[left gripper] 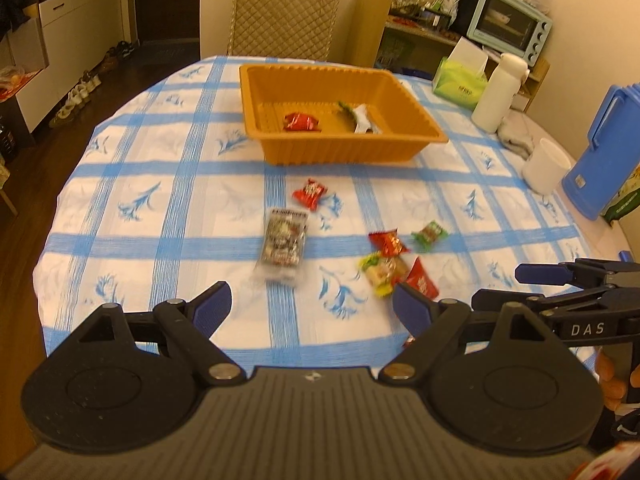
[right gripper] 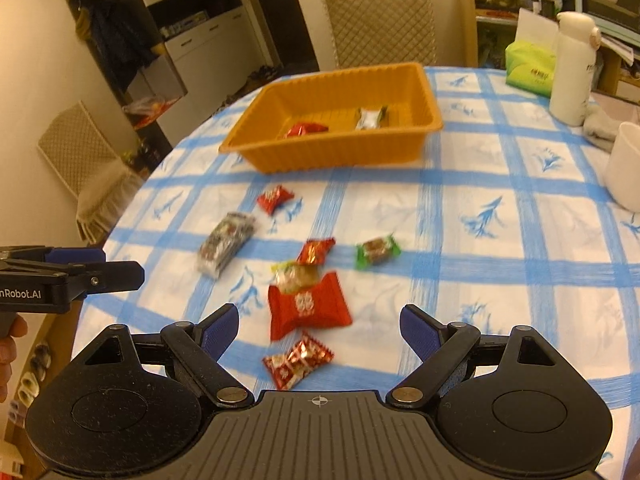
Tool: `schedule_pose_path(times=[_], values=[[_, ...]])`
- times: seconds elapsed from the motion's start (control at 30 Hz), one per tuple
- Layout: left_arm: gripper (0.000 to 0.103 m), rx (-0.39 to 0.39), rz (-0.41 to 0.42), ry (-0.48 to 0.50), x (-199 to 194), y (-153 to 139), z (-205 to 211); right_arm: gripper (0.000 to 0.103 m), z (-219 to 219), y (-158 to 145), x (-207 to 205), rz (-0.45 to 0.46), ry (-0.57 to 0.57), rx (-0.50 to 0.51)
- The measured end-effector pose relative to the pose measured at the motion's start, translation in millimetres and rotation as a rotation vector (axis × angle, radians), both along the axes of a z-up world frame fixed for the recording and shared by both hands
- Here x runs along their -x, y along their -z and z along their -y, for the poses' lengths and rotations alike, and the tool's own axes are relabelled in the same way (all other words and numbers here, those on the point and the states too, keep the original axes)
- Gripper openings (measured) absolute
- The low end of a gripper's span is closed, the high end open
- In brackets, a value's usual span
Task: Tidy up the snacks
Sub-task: 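Withdraw both grippers from the basket back toward the remaining snacks, then grasp the small red-and-gold candy with the right gripper and lift it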
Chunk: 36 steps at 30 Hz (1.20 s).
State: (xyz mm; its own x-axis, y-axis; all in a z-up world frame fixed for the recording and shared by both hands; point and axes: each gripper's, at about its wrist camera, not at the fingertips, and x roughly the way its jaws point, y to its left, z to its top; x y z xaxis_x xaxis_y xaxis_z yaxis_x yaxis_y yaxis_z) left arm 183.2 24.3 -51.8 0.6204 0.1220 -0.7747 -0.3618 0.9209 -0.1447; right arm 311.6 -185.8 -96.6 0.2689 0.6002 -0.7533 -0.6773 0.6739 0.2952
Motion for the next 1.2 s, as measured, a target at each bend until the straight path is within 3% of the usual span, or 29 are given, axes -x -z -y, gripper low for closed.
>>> schedule_pose_path(times=[0.33,0.47,0.77,1.0,1.2], values=[[0.086,0.004,-0.051,0.001,7,18,3,0.086,-15,26,17,-0.044,-0.060,0.041],[0.086,0.009,-0.062,0.001,8,23,1,0.073,-20,35,19,-0.085,-0.067,0.053],[0.086,0.012,-0.074,-0.005,9,28,-5,0.057,-27,48,16,-0.154,-0.018,0.056],[0.085,0.009,-0.078,0.004,7,31,-9,0.044,-34,55,13,-0.142,0.028,0.092],[0.083,0.011,-0.082,0.021,3,33,-10,0.034,-42,56,20,-0.070,0.007,0.139]])
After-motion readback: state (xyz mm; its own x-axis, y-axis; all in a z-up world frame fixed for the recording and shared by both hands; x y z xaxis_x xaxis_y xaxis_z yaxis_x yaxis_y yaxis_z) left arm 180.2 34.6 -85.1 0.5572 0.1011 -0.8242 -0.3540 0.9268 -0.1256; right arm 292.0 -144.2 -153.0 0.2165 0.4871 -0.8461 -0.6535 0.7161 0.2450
